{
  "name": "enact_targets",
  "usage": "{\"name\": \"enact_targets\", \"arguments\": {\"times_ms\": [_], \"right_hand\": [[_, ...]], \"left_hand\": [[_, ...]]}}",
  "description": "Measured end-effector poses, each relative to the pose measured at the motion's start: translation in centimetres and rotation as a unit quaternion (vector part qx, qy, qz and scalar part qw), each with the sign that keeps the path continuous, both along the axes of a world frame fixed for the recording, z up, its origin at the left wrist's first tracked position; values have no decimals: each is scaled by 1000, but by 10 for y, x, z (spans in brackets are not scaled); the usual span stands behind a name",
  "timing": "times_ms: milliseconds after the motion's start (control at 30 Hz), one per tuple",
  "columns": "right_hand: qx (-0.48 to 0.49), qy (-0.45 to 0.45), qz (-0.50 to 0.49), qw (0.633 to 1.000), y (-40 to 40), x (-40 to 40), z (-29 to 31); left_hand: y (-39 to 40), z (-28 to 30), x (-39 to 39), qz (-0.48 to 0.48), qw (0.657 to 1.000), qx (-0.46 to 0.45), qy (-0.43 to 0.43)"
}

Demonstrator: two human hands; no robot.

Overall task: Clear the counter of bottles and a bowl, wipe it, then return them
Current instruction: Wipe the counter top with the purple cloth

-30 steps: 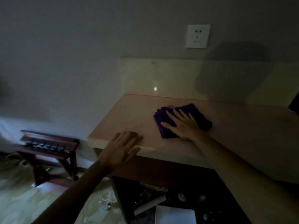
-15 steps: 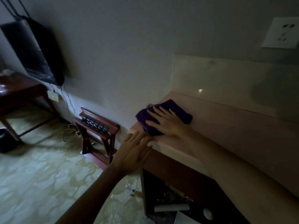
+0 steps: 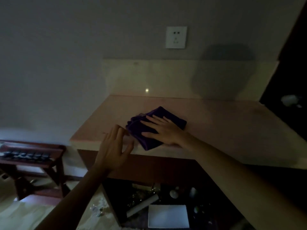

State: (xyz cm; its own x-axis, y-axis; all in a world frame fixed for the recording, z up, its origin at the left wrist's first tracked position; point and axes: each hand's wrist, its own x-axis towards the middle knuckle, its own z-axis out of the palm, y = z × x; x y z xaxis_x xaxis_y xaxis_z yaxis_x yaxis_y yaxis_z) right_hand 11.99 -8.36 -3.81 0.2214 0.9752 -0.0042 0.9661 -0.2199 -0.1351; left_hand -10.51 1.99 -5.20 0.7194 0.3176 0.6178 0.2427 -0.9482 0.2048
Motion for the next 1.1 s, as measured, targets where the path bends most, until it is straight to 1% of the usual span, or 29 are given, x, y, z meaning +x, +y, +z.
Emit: {"name": "enact_targets", "arguments": {"times_ms": [133, 333, 400, 533, 633, 700, 767, 867, 900, 933, 967, 1000, 1100], "right_hand": [[-5, 10, -72, 997, -74, 53, 3], [-14, 24, -165, 986, -164, 113, 8], [-20, 27, -203, 979, -203, 131, 10], [-18, 22, -276, 961, -280, 161, 10], [-19, 22, -321, 947, -316, 175, 9], [-26, 14, -341, 940, -328, 179, 7], [-20, -13, -347, 938, -336, 178, 1], [32, -42, -337, 940, -343, 178, -12], [19, -37, -338, 940, -341, 174, -14], [30, -5, -349, 937, -338, 173, -18], [41, 4, -361, 932, -333, 174, -21], [26, -10, -360, 932, -324, 171, -21], [5, -3, -383, 924, -285, 124, -5]], "left_hand": [[-30, -7, 35, -22, 994, 50, 95], [-60, 1, 85, -61, 983, 83, 152], [-71, -1, 101, -63, 981, 87, 163], [-82, -10, 112, -39, 984, 95, 147], [-83, -11, 112, -31, 984, 94, 151], [-85, -11, 111, -29, 984, 90, 154], [-84, -10, 109, -34, 984, 85, 153], [-84, -8, 103, -57, 985, 60, 149], [-82, -7, 101, -64, 986, 52, 144], [-79, -6, 97, -67, 987, 46, 139], [-75, -5, 93, -66, 988, 39, 131], [-69, -4, 87, -61, 990, 32, 120], [-38, -2, 63, -41, 994, 12, 105]]}}
